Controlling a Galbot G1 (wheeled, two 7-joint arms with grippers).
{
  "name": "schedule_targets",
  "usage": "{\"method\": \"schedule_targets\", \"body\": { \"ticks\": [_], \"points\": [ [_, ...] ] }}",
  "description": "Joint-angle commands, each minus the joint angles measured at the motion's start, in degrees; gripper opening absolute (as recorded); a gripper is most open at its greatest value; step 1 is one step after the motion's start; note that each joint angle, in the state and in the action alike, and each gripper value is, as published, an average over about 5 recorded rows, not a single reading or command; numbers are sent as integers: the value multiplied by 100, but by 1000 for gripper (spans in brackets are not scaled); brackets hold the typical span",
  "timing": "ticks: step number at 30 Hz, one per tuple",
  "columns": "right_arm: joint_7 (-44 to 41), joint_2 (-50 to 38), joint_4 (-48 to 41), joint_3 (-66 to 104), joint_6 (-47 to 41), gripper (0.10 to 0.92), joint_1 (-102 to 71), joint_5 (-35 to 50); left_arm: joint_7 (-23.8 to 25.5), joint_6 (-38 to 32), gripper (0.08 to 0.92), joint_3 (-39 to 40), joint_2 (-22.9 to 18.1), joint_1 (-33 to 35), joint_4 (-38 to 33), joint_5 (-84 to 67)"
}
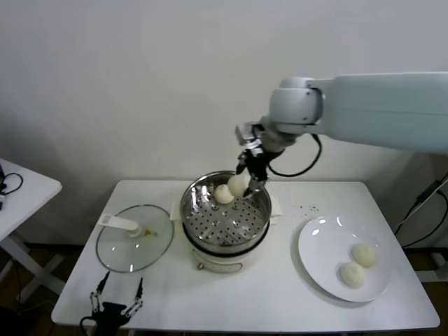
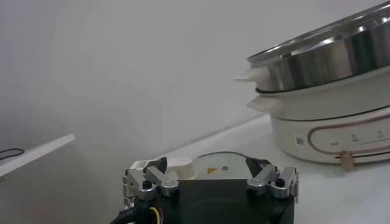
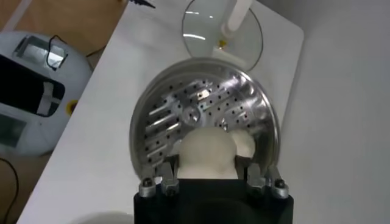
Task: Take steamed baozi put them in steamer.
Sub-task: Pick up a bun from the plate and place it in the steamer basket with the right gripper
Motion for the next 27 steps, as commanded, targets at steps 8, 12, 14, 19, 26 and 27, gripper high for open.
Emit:
{"method": "schedule_targets", "body": {
  "ticks": [8,12,14,19,26,27],
  "points": [
    [507,1534,-1191,393,-513,620,-1396,22,41,7,823,-16,-216,1,-17,27],
    [620,1585,-1321,318,-597,626,-1662,-107,53,3,823,-37,-213,5,-12,28],
    [652,1582,-1377,278,-608,631,-1766,-196,53,-2,823,-44,-215,2,-4,31],
    [703,1585,-1584,313,-615,634,-2037,-419,53,-15,823,-41,-226,-7,20,57],
    [745,1651,-1764,384,-610,634,-2285,-718,27,-42,823,-47,-236,-22,31,60],
    [745,1661,-1783,382,-607,634,-2303,-764,23,-45,823,-49,-236,-24,28,57]
  ]
}}
